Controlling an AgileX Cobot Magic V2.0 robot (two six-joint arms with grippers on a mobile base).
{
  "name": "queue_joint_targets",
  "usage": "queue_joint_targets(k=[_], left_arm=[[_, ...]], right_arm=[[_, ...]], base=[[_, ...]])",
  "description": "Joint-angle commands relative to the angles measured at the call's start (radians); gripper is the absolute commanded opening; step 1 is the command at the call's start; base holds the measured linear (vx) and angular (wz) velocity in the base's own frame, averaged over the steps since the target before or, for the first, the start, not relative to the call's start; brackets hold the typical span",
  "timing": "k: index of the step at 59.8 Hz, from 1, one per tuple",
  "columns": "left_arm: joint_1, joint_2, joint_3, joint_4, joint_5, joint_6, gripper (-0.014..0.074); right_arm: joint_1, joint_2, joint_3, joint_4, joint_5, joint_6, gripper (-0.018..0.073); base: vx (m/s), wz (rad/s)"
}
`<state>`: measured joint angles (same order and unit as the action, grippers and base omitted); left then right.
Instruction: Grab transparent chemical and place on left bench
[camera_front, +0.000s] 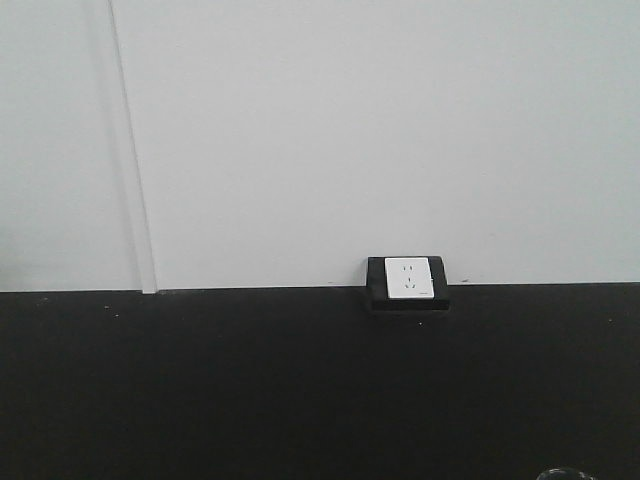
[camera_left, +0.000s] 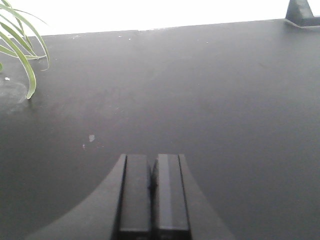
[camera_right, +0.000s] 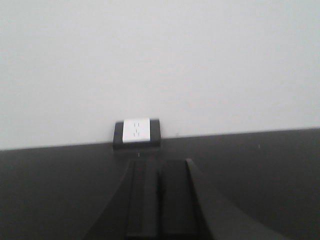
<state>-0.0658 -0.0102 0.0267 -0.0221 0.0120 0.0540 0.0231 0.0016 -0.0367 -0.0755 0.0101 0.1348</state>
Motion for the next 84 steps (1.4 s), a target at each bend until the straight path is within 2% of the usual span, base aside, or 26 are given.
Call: queue_joint_targets(k=[1, 9, 15, 23, 33, 41, 52, 58, 62, 68, 84], left_arm=[[-0.002, -0.019, 0.016, -0.001, -0.078, -0.008, -0.0003], [-0.002, -0.019, 0.016, -0.001, -0.078, -0.008, -0.0003], [-0.002, -0.019, 0.016, -0.001, -0.078, -0.008, -0.0003], [-0.002, -0.019, 0.016, -0.001, -0.078, -0.008, -0.0003], [-0.002, -0.019, 0.016, -0.001, -0.078, -0.008, -0.0003], [-0.002, -0.019, 0.016, -0.001, -0.078, -0.008, -0.0003], [-0.002, -0.019, 0.016, -0.001, -0.078, -0.008, -0.0003], [-0.002, -0.019, 0.016, -0.001, -0.078, -0.008, -0.0003], [-0.002, -0.019, 0.016, -0.001, -0.078, -0.008, -0.0003], [-0.002, -0.019, 0.016, -0.001, -0.078, -0.008, -0.0003], [-0.002, -0.019, 0.016, -0.001, -0.078, -0.008, -0.0003]], right_arm=[[-0.005, 0.071, -0.134, 0.002, -0.016, -0.003, -0.0003], [-0.005, 0.229, -0.263, -0.010, 0.112, -0.004, -0.0003], [-0.005, 0.351, -0.290, -0.009, 0.103, -0.002, 0.0000], [-0.005, 0.493, -0.289, 0.038, 0.105, -0.002, 0.0011], [-0.005, 0.619, -0.289, 0.100, 0.050, 0.007, 0.0071], [-0.005, 0.702, -0.289, 0.131, 0.007, 0.007, 0.0169], [-0.005, 0.808, -0.289, 0.131, -0.010, 0.003, 0.0428], [-0.005, 0.874, -0.289, 0.132, -0.081, 0.004, 0.0568], [-0.005, 0.908, -0.289, 0.143, -0.139, 0.011, 0.0603], [-0.005, 0.968, -0.289, 0.182, -0.205, 0.016, 0.0599], [-0.005, 1.119, -0.289, 0.178, -0.331, 0.023, 0.0533]], base=[[0.00, 0.00], [0.00, 0.00], [0.00, 0.00], [0.00, 0.00], [0.00, 0.00], [0.00, 0.00], [0.00, 0.00], [0.00, 0.00], [0.00, 0.00], [0.00, 0.00], [0.00, 0.00]])
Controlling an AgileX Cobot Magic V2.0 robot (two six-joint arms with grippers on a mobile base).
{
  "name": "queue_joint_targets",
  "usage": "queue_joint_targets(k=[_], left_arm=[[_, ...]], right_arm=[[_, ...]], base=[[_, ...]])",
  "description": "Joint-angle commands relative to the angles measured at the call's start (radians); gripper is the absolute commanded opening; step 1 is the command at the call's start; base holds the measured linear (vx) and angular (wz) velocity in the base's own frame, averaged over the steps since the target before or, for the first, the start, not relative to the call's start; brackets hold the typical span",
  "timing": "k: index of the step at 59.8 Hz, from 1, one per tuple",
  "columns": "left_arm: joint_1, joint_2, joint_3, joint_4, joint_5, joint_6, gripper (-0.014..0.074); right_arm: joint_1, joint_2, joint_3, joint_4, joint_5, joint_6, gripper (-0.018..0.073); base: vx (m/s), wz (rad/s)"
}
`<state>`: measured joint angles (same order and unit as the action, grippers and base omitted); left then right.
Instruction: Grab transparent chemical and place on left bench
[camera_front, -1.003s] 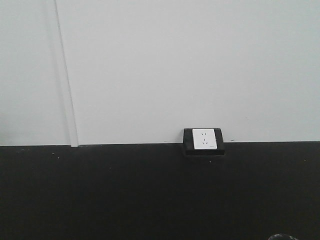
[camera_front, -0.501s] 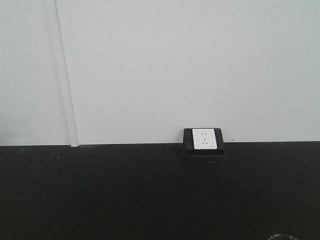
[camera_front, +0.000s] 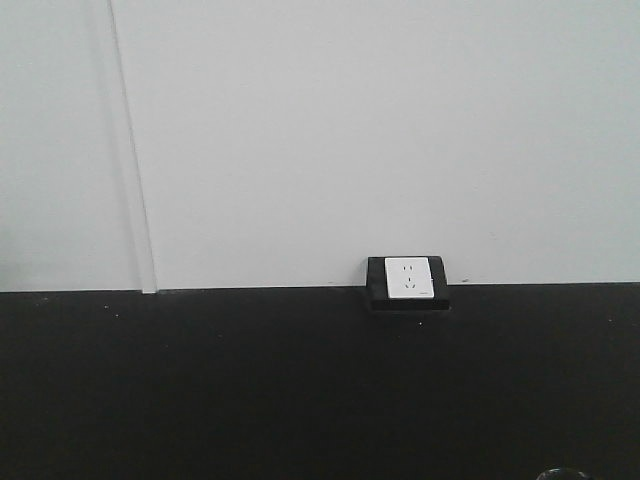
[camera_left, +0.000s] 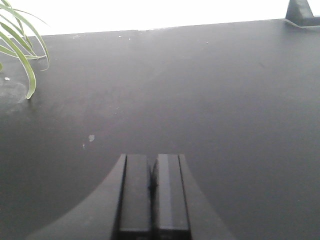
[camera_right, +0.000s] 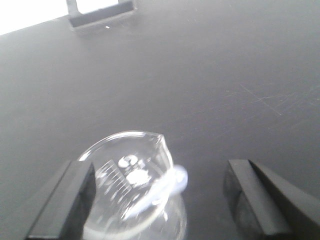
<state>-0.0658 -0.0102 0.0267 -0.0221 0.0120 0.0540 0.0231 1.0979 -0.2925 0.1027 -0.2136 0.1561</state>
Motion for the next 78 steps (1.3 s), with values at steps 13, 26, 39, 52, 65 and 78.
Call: queue_joint_targets(k=[13, 26, 39, 52, 65, 78], left_arm=[[-0.002, -0.019, 0.016, -0.001, -0.078, -0.008, -0.0003], [-0.002, -0.019, 0.016, -0.001, -0.078, -0.008, -0.0003], [-0.002, -0.019, 0.016, -0.001, -0.078, -0.008, -0.0003], [-0.002, -0.019, 0.016, -0.001, -0.078, -0.008, -0.0003], [-0.002, -0.019, 0.016, -0.001, -0.078, -0.008, -0.0003], [-0.002, -0.019, 0.016, -0.001, -0.078, -0.008, -0.0003]], right_arm=[[-0.005, 0.061, -0.033, -0.001, -0.157, 0.001, 0.0502], [-0.005, 0.061, -0.033, 0.000, -0.171, 0.001, 0.0353], [-0.005, 0.061, -0.033, -0.001, -0.172, 0.002, 0.0176], [-0.005, 0.059, -0.033, -0.024, -0.205, -0.003, 0.0062], [-0.005, 0.059, -0.037, -0.082, -0.225, -0.005, -0.0009], [-0.005, 0.019, -0.058, -0.129, -0.244, 0.002, -0.0008]], base=[[0.00, 0.00], [0.00, 0.00], [0.00, 0.00], [0.00, 0.00], [0.00, 0.00], [0.00, 0.00]])
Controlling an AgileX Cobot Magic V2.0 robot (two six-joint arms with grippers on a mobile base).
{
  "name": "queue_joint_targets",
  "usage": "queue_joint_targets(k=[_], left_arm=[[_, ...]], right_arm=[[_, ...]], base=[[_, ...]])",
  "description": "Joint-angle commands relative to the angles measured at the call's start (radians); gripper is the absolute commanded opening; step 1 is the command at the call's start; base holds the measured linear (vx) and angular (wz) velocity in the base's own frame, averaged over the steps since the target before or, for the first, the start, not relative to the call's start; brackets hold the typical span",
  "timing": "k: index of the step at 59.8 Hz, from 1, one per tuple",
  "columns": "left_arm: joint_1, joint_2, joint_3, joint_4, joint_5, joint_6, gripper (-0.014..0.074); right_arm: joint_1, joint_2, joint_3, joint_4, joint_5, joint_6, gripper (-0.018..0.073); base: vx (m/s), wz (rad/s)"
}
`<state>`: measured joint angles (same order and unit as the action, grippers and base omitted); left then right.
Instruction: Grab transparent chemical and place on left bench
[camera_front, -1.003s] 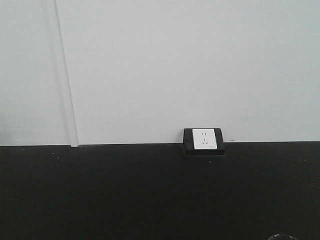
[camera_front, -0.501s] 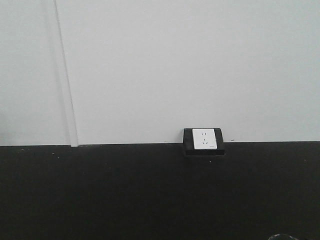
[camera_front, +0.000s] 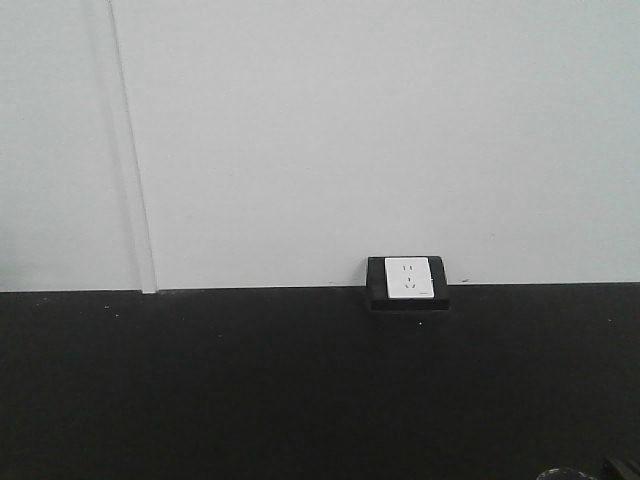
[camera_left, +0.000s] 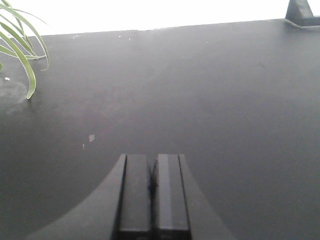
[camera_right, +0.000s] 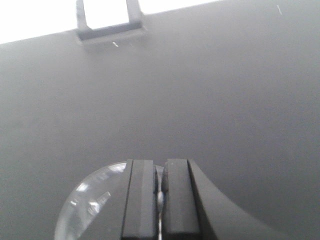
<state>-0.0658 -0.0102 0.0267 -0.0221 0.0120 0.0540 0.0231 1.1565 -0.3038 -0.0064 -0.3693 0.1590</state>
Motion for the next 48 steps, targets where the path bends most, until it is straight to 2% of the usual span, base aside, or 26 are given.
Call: queue_joint_targets(k=[1, 9, 16, 26, 33, 48], left_arm=[[-0.002, -0.019, 0.016, -0.001, -0.078, -0.008, -0.0003], [-0.002, -0.019, 0.016, -0.001, -0.078, -0.008, -0.0003], [-0.002, -0.019, 0.016, -0.001, -0.078, -0.008, -0.0003], [-0.002, -0.019, 0.016, -0.001, -0.078, -0.008, -0.0003], [-0.002, -0.019, 0.016, -0.001, -0.078, -0.008, -0.0003], [-0.002, -0.019, 0.016, -0.001, -0.078, -0.008, -0.0003]], right_arm=[[-0.005, -0.047, -0.053, -0.023, -0.084, -0.001, -0.0008], [-0.005, -0.149, -0.101, -0.080, -0.006, -0.001, -0.0008], [-0.005, -0.301, -0.128, -0.123, 0.191, -0.001, -0.0008], [-0.005, -0.551, -0.124, -0.128, 0.414, -0.022, -0.0004], [-0.005, -0.668, -0.124, -0.128, 0.516, -0.064, -0.0004], [-0.005, -0.732, -0.124, -0.121, 0.532, -0.083, -0.0004]], base=[[0.00, 0.00], [0.00, 0.00], [0.00, 0.00], [0.00, 0.00], [0.00, 0.00], [0.00, 0.00]])
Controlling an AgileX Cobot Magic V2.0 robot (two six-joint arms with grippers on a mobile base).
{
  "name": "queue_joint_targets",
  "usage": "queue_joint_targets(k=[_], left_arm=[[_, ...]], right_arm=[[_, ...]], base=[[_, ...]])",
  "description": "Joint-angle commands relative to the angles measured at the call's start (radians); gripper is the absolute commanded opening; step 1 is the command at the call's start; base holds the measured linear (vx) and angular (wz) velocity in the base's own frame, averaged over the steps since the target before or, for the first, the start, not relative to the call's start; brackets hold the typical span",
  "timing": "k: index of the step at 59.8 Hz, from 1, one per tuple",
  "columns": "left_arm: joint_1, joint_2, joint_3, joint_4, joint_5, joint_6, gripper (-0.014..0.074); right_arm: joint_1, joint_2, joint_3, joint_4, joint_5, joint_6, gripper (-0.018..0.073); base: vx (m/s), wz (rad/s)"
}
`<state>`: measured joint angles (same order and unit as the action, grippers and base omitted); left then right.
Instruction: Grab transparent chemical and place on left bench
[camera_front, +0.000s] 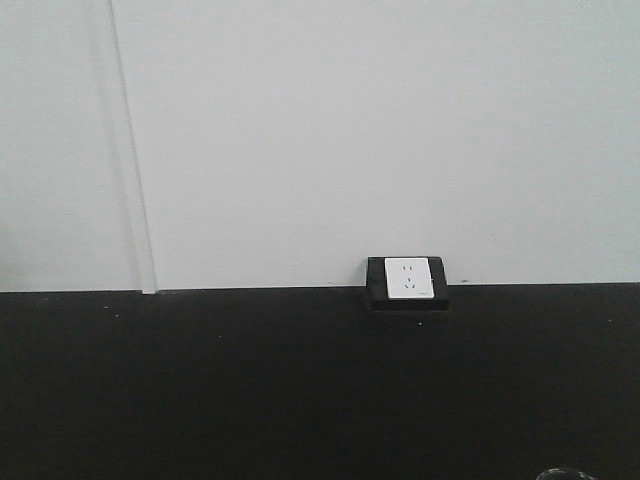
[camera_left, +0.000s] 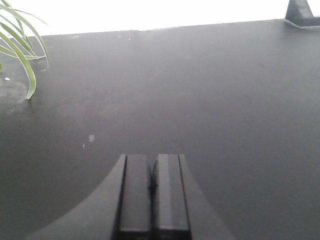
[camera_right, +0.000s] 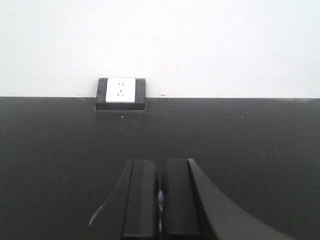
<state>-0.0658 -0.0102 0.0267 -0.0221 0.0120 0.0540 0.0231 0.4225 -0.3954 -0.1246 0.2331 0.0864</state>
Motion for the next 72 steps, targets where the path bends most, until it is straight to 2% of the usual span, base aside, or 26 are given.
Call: queue_joint_targets(k=[1, 72], left_arm=[[-0.002, -0.019, 0.016, -0.001, -0.078, -0.008, -0.0003], [-0.002, -0.019, 0.016, -0.001, -0.078, -0.008, -0.0003]], right_arm=[[-0.005, 0.002, -0.032, -0.003, -0.066, -0.011, -0.0004], [-0.005, 0.002, -0.032, -0.005, -0.050, -0.011, -0.0004]], base=[[0.00, 0.00], [-0.02, 0.00]])
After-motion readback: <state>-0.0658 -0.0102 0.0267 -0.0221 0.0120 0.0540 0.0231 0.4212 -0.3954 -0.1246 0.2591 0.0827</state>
